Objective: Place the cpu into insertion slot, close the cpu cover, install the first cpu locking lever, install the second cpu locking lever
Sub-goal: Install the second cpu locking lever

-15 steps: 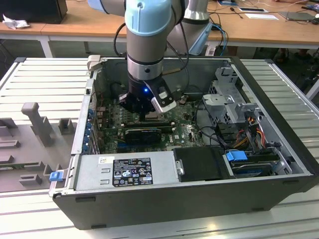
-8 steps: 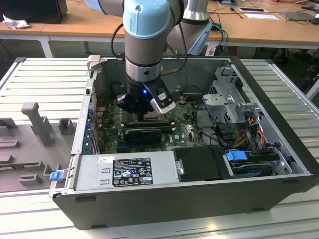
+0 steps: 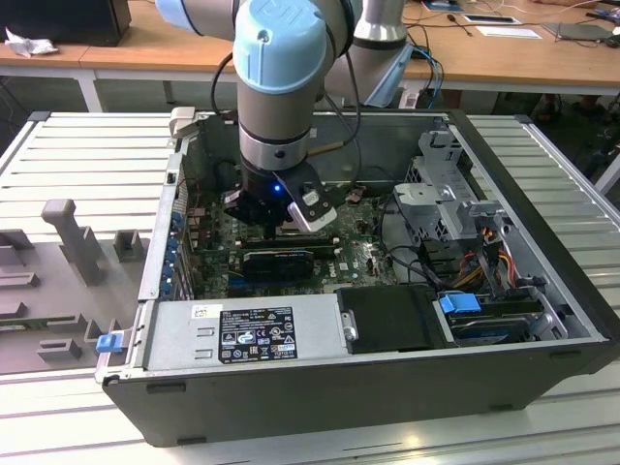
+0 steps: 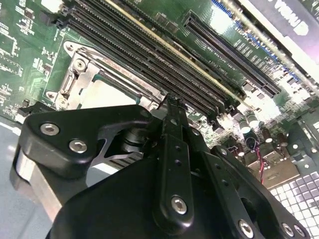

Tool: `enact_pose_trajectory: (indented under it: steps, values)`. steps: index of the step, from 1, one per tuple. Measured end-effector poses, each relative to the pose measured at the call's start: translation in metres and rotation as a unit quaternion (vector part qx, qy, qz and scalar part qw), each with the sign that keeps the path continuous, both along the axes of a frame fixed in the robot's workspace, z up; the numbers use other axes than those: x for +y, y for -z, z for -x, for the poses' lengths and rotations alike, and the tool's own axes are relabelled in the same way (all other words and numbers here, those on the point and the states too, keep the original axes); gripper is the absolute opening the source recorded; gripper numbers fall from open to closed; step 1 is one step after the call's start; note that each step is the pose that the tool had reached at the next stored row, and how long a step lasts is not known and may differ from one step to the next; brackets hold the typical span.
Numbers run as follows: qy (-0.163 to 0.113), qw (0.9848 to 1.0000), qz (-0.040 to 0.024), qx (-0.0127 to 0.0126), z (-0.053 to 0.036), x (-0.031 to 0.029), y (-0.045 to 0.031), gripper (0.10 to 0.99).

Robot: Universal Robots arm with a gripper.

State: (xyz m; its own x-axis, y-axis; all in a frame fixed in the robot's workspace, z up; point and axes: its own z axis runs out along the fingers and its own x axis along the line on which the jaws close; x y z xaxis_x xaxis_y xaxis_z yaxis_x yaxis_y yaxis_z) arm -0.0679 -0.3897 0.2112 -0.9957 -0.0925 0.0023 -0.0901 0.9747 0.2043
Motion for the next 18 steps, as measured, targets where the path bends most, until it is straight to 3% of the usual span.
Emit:
enact_pose_trajectory:
  steps: [7, 9, 13, 16, 17, 18]
  values:
    - [0.0, 0.9999, -0.0165, -0.0001, 0.0021, -0.0027, 0.0059, 0.106]
    - [0.0, 0.9997, -0.025, -0.0001, 0.0038, -0.0031, 0.0078, 0.106]
    - [0.0, 0.9994, -0.0343, 0.0, 0.004, -0.0035, 0.011, 0.106]
    - [0.0, 0.999, -0.0454, -0.0001, 0.004, -0.0035, 0.0151, 0.106]
    - [0.0, 0.9989, -0.0459, -0.0002, 0.004, -0.0034, 0.0146, 0.106]
    - [0.0, 0.9989, -0.0463, -0.0002, 0.004, -0.0034, 0.0092, 0.106]
